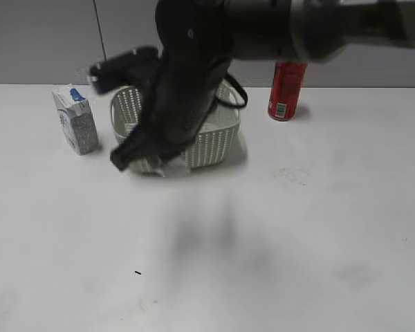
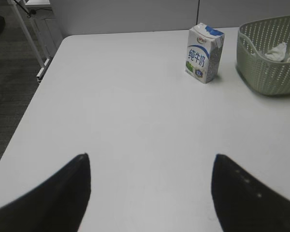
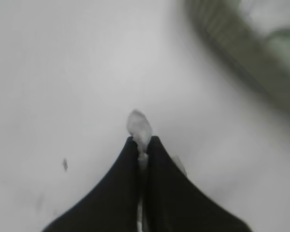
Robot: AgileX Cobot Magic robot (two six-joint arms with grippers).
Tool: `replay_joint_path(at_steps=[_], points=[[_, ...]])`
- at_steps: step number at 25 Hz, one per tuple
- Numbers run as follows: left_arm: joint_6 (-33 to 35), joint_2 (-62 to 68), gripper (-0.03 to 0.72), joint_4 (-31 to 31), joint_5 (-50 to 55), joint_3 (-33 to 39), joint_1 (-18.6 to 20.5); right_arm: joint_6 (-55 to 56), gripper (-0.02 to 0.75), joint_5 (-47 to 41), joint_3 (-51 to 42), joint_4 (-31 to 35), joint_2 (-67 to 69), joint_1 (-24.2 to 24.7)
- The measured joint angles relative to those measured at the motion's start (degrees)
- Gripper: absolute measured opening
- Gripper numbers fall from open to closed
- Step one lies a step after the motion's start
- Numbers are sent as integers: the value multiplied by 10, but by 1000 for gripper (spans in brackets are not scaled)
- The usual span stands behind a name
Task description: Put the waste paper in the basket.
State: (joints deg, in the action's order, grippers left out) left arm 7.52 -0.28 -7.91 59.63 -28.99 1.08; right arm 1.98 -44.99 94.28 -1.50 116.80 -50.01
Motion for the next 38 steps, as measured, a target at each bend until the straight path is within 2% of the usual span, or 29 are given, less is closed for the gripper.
replay_joint_path(at_steps=[5, 8, 11, 13, 15, 18, 20, 24, 28, 31, 33, 38], points=[[0, 0, 571, 0, 0, 0, 0, 130, -3, 133, 44, -202, 8, 9], [0, 0, 571, 0, 0, 0, 0, 188, -4, 204, 45, -291, 31, 26], [0, 0, 571, 1, 0, 0, 0, 212, 1, 245, 45, -330, 69, 51], [0, 0, 571, 1, 0, 0, 0, 217, 49, 246, 45, -331, 93, 65], [0, 0, 571, 1, 0, 0, 0, 220, 181, 236, 45, -327, 109, 77], [0, 0, 571, 1, 0, 0, 0, 221, 509, 223, 45, -303, 118, 81], [0, 0, 571, 1, 0, 0, 0, 220, 599, 208, 49, -288, 118, 80], [0, 0, 571, 1, 0, 0, 0, 212, 619, 102, 90, -247, 106, 80], [0, 0, 571, 1, 0, 0, 0, 77, 620, -36, 168, -159, 84, 97], [0, 0, 571, 1, 0, 0, 0, -13, 613, -149, 214, -72, 79, 132], [0, 0, 571, 1, 0, 0, 0, -33, 605, -205, 221, -52, 78, 164], [0, 0, 571, 1, 0, 0, 0, -42, 595, -230, 211, 6, 67, 256]])
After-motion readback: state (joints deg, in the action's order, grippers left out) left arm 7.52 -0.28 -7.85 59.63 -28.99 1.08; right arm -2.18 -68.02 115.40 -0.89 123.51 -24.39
